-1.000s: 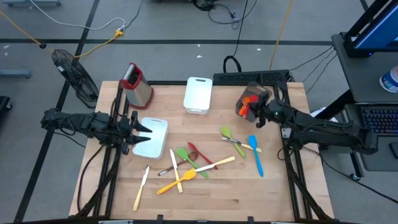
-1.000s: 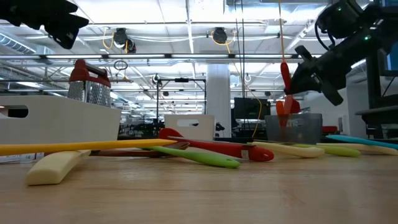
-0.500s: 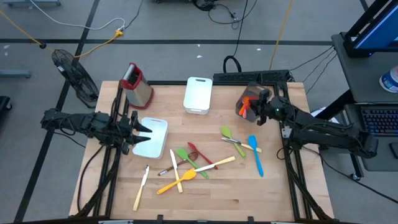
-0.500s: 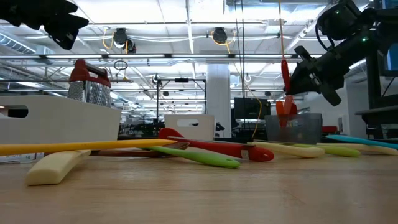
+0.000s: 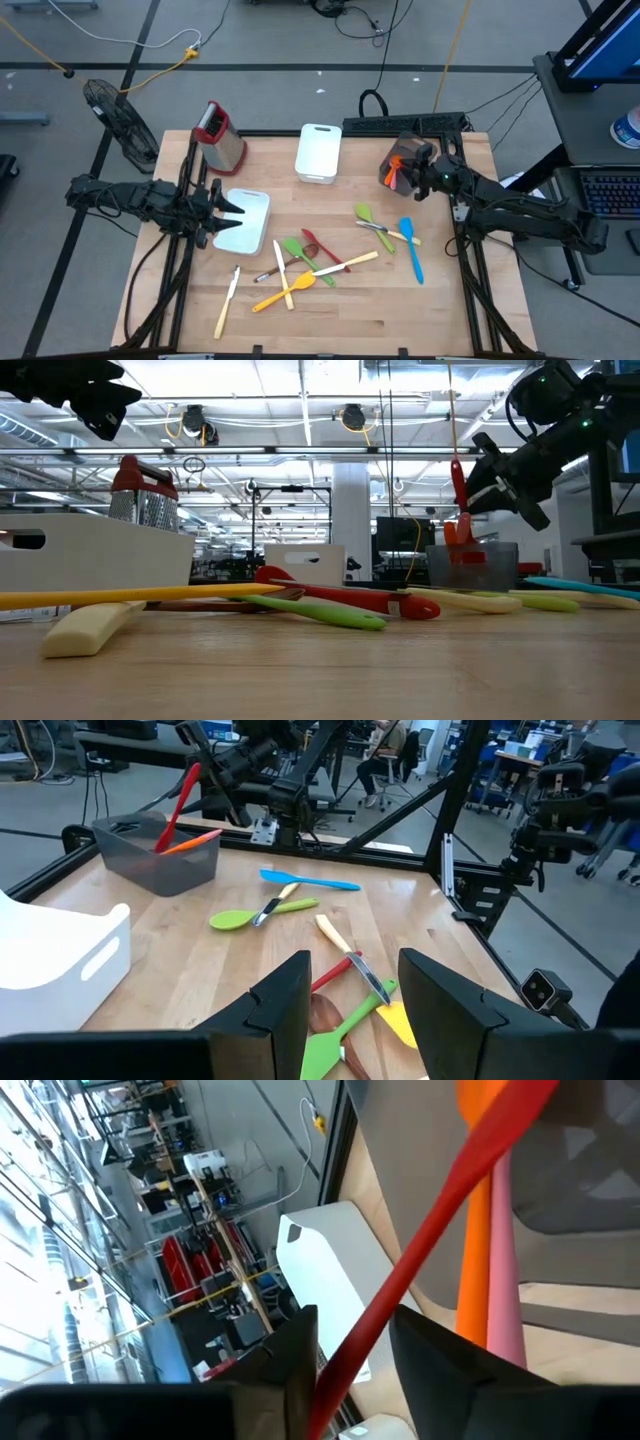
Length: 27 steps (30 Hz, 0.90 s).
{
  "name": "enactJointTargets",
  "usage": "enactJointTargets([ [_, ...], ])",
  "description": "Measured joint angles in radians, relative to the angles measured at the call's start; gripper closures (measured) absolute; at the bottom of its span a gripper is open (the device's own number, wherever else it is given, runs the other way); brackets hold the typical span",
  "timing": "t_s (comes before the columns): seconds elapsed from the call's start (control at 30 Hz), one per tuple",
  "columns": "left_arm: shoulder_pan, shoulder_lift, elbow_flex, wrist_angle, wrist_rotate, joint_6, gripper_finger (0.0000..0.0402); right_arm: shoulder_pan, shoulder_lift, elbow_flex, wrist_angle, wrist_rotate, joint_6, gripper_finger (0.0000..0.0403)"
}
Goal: Pick & Place Kitchen Items
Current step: Put the red spatula into the black bin
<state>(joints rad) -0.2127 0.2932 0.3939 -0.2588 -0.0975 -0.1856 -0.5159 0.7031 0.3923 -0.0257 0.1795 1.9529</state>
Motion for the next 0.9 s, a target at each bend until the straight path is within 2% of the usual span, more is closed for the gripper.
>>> enactJointTargets([
  [0.27, 0.0, 0.0, 0.0, 0.0, 0.0, -0.001, 0.0245, 0.0, 0.0, 0.0, -0.001, 0.001, -0.069, 0.0269],
  [0.5, 0.0, 0.0, 0.0, -0.001, 0.001, -0.001, 0.0245, 0.0, 0.0, 0.0, -0.001, 0.0, -0.255, 0.0274],
  [0.9, 0.0, 0.0, 0.0, -0.002, 0.002, -0.002, 0.0245, 0.0, 0.007, 0.0, -0.001, 0.002, -0.32, 0.0208],
])
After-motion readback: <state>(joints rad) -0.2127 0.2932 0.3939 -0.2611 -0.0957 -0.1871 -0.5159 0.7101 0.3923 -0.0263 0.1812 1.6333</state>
